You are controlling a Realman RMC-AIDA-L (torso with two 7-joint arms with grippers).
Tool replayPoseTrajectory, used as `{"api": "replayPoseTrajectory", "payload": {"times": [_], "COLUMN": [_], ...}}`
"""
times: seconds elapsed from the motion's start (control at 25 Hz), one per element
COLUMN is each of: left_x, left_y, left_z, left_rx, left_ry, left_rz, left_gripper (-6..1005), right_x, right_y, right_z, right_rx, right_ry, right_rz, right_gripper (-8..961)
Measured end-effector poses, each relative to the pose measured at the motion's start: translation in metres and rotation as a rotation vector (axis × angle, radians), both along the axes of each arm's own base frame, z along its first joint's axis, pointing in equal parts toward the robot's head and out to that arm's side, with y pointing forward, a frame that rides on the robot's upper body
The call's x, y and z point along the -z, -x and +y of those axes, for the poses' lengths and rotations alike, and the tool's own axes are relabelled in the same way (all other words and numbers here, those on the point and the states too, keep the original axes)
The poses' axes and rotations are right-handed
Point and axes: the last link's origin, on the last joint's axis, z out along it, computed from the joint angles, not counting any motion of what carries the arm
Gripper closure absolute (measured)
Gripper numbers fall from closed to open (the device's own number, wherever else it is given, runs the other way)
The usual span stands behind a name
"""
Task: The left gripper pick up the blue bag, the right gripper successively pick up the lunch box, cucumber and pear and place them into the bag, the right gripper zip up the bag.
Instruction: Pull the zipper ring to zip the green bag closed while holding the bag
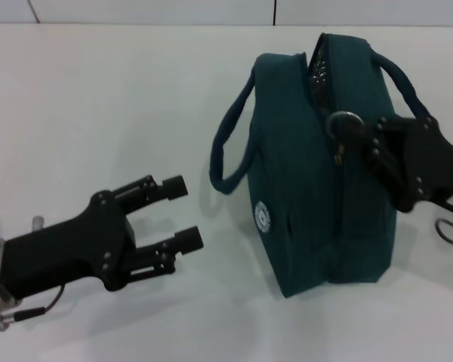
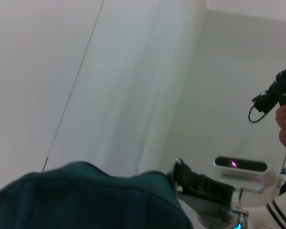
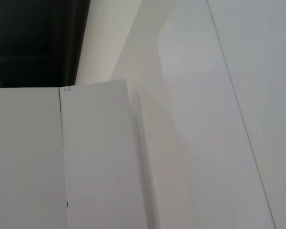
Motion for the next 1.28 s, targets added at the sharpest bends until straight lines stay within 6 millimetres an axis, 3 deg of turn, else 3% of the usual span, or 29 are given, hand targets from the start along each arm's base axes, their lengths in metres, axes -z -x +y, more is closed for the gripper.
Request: {"api": "replayPoseTrajectory", "payload": {"times": [0.24, 0.56, 0.96, 1.28], "left_x": [0.007, 0.020, 0.043, 0.048], "left_y": [0.003, 0.012, 0.002, -0.004], "left_z": [-0.002, 0.014, 0.031, 0.043], "left_rx": [-0.019, -0.104, -0.083, -0.093], "left_ry": [0.010, -0.046, -0.052, -0.065], "left_rz": [0.009, 0.076, 0.095, 0.101], "left_gripper": [235, 245, 258, 268], "right_x": [0.004, 0.009, 0.008, 0.008], "right_y": [0.014, 0.031, 0.038, 0.043], "right_z": [0.012, 0.028, 0.041, 0.044], "right_rx": [-0.029, -0.068, -0.046, -0.060], "right_ry": [0.011, 0.008, -0.039, -0.047], "right_rz": [-0.017, -0.049, -0.064, -0.067], "right_gripper": [897, 894, 889, 886]}}
